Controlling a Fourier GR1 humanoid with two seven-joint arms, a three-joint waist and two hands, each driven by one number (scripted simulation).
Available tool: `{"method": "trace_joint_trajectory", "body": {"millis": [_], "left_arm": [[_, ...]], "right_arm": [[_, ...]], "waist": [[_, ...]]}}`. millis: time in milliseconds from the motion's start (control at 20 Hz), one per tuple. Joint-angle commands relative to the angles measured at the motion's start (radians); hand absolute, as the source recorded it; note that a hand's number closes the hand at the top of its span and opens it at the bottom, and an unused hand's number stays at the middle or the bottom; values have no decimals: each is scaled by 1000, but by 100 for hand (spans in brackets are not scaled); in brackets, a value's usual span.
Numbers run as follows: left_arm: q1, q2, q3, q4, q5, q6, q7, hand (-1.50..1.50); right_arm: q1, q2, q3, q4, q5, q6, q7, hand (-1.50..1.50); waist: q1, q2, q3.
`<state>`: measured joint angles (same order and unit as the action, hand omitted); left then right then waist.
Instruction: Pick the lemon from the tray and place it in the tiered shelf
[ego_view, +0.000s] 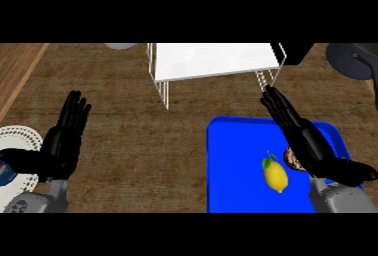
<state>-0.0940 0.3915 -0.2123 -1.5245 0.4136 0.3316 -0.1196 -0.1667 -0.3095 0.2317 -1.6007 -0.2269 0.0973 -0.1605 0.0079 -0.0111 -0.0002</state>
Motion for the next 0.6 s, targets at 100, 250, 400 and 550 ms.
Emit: {"method": "trace_joint_trajectory", "body": {"millis": [100, 250, 400, 550], "left_arm": [[-16, 37, 41, -61, -71, 47, 80, 0], [-30, 54, 35, -65, -142, 116, 125, 0], [-1, 42, 20, -75, -94, 63, 132, 0], [12, 55, 40, -91, -112, 59, 155, 0]], "right_arm": [[-76, -3, 18, -14, -21, 108, 95, 150], [-124, -40, 6, 14, -85, 215, 128, 150], [-72, 36, -126, 149, -148, 49, 172, -150], [-66, -79, -225, 174, -268, 284, 66, -150]], "waist": [[-1, 10, 0], [-1, 10, 1], [1, 12, 2], [-4, 11, 1]]}}
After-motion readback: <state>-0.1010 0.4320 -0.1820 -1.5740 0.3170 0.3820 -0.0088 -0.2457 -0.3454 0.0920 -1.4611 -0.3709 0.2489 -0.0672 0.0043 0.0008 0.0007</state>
